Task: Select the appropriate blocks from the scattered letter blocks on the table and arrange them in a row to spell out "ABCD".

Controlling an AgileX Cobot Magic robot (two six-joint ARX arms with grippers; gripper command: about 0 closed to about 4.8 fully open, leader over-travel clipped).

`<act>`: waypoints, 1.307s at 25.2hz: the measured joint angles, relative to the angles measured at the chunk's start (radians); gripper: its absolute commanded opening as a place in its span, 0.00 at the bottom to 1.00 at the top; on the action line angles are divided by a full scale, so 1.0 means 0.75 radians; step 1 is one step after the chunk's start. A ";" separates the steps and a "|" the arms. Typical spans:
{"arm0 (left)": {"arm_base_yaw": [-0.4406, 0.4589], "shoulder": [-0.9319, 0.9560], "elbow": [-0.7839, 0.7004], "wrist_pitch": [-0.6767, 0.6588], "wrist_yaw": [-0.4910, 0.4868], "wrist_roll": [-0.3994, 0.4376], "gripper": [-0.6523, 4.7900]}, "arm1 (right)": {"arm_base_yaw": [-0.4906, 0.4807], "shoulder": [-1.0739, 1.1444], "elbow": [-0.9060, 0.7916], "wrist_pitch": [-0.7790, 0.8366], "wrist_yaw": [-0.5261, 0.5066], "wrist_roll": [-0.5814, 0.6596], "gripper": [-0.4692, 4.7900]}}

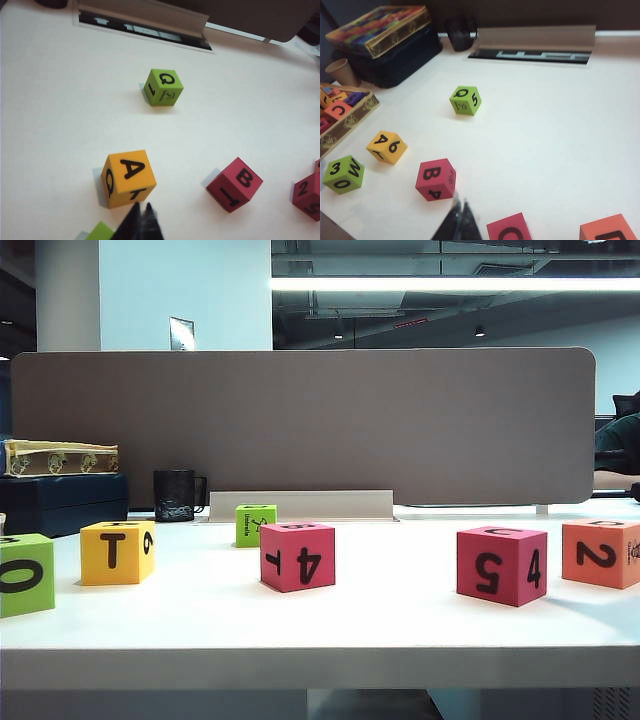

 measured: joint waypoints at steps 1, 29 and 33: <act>0.000 0.032 0.026 0.005 0.000 0.023 0.11 | 0.023 0.037 0.026 -0.007 0.005 -0.001 0.09; -0.108 0.829 0.601 -0.186 -0.003 0.359 0.11 | 0.291 0.361 0.253 -0.240 0.017 -0.101 0.09; -0.146 0.914 0.660 -0.239 -0.060 0.369 0.11 | 0.338 0.364 0.254 -0.277 0.060 -0.125 0.09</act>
